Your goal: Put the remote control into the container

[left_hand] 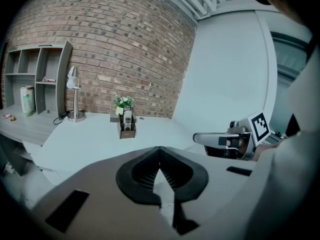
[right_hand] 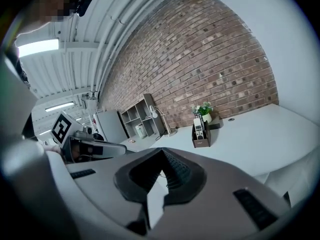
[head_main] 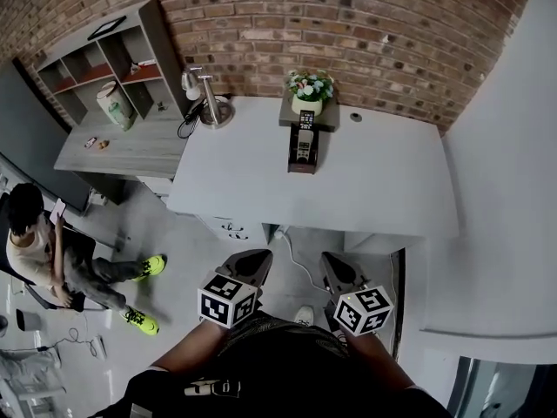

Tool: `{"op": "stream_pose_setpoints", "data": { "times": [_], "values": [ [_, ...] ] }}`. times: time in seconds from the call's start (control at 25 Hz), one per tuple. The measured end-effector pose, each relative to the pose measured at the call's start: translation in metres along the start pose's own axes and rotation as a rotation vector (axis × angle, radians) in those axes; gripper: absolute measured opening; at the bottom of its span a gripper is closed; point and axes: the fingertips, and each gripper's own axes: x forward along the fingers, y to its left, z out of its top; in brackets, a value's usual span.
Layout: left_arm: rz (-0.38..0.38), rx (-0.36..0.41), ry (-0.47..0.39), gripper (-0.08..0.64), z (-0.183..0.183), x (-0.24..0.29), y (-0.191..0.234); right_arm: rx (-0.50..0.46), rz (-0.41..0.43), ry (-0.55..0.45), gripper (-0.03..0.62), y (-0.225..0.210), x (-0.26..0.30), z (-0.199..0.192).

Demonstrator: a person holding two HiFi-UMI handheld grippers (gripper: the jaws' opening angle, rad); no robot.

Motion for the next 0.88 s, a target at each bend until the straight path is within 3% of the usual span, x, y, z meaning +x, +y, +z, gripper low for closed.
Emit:
{"op": "stream_pose_setpoints", "data": {
  "times": [0.56, 0.88],
  "values": [
    [-0.018, 0.024, 0.012, -0.006, -0.014, -0.024, 0.021, -0.057, -0.031, -0.007, 0.006, 0.030, 0.015, 0.004],
    [-0.011, 0.033, 0.017, -0.006, -0.011, -0.035, 0.027, -0.044, -0.040, 0.002, 0.006, 0.030, 0.017, -0.002]
  ]
}}
